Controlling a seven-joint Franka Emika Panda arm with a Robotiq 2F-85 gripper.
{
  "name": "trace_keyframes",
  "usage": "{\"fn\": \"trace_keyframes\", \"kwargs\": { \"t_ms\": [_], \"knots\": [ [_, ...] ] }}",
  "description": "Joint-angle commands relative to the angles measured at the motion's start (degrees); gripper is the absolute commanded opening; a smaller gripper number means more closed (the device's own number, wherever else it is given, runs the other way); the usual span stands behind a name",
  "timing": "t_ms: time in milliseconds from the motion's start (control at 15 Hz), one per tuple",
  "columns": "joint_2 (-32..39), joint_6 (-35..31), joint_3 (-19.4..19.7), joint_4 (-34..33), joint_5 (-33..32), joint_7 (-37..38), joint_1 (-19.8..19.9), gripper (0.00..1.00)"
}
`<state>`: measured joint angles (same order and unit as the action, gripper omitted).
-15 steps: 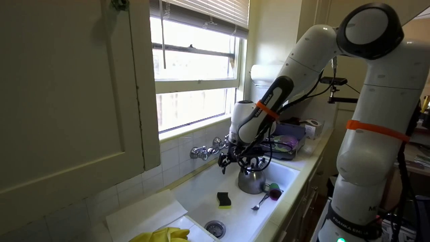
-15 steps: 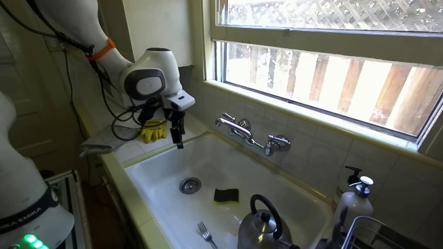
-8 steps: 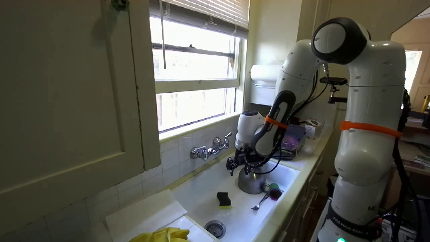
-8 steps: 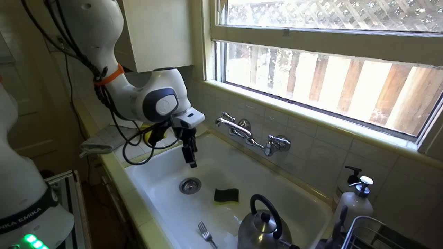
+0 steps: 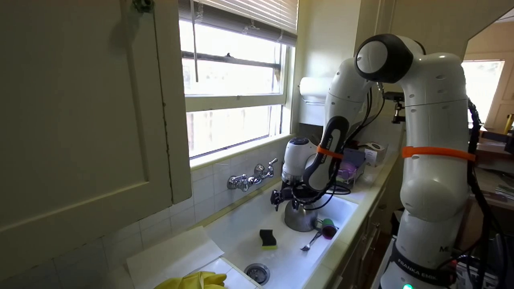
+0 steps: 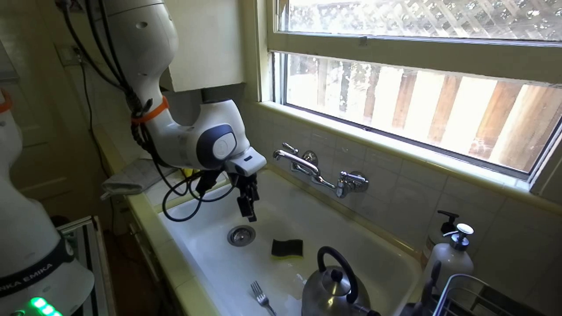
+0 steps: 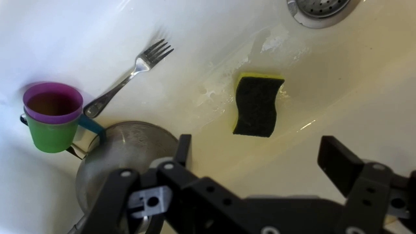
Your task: Put the sponge on the windowsill.
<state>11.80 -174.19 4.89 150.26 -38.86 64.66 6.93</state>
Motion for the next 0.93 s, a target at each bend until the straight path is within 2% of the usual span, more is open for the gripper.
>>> {"fn": "trace_keyframes", "kwargs": {
  "t_ms": [0,133,267,600,867],
  "knots": [
    [0.0,0.0,0.0,-0.1,0.0,0.1,0.0,1.0],
    [2.4,0.7,-0.1,-2.1,0.3,0.0,-0.1,1.0],
    [5.6,-1.3,-1.6,-3.7,0.9,-4.4,1.6,1.0],
    [11.6,-0.9,1.0,-10.0,-3.5,-9.4,-0.3,1.0],
    [15.6,-1.2,5.4,-13.9,-6.9,-8.6,-3.2,1.0]
  ]
}}
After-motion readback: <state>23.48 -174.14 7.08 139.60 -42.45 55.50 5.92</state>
